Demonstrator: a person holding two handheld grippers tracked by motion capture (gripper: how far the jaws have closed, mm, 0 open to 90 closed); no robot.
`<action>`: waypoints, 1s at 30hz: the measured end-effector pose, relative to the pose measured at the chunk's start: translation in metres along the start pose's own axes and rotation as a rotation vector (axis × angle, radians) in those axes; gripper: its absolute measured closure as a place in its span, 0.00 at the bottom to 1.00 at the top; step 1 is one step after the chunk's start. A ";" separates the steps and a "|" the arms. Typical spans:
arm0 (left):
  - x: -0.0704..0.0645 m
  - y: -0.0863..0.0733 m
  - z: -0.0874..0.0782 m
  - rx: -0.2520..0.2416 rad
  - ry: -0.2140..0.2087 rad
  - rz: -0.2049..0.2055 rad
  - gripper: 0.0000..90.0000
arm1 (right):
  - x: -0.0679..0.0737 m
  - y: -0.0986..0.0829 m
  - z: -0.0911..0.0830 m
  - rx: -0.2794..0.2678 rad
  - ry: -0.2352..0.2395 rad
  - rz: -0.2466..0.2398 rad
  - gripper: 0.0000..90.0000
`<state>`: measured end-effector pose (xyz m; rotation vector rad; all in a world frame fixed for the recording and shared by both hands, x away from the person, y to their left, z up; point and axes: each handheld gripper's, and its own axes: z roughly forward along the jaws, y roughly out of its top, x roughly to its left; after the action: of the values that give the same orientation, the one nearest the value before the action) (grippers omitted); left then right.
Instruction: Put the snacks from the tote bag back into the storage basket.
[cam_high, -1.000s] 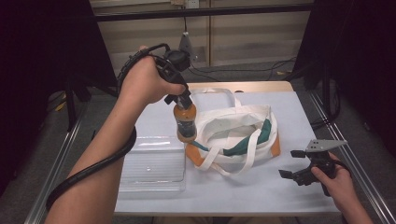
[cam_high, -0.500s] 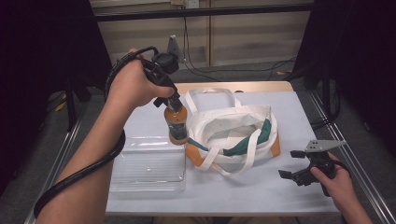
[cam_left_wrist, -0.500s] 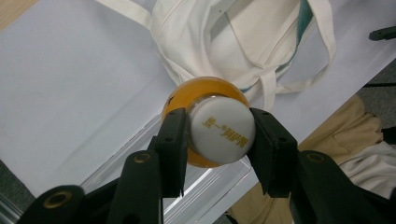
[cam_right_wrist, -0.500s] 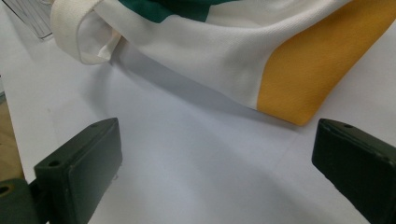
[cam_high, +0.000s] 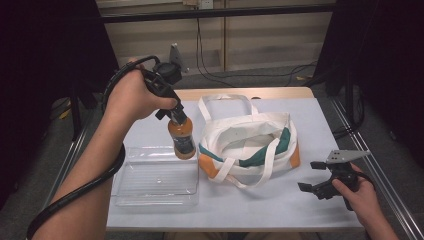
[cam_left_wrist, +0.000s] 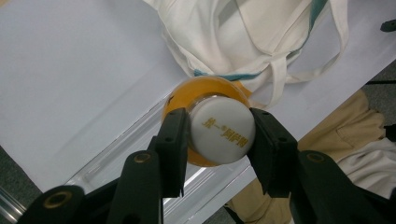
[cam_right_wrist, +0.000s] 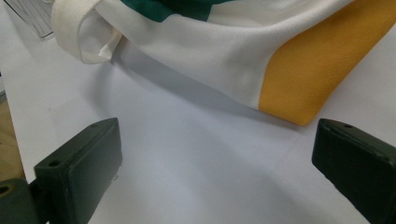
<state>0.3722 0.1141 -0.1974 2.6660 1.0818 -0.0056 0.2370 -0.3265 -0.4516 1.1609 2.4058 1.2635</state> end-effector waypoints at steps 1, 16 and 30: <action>0.001 -0.001 0.002 -0.002 -0.005 -0.005 0.66 | 0.000 0.000 0.000 0.000 0.000 -0.001 0.02; 0.008 -0.012 0.015 0.018 -0.012 -0.018 0.66 | 0.000 0.000 0.000 -0.003 0.001 0.001 0.02; 0.011 -0.017 0.028 0.026 -0.009 -0.012 0.66 | 0.000 0.000 0.000 -0.001 -0.002 0.001 0.02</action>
<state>0.3709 0.1261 -0.2298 2.6801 1.1024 -0.0336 0.2368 -0.3265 -0.4516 1.1626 2.4027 1.2632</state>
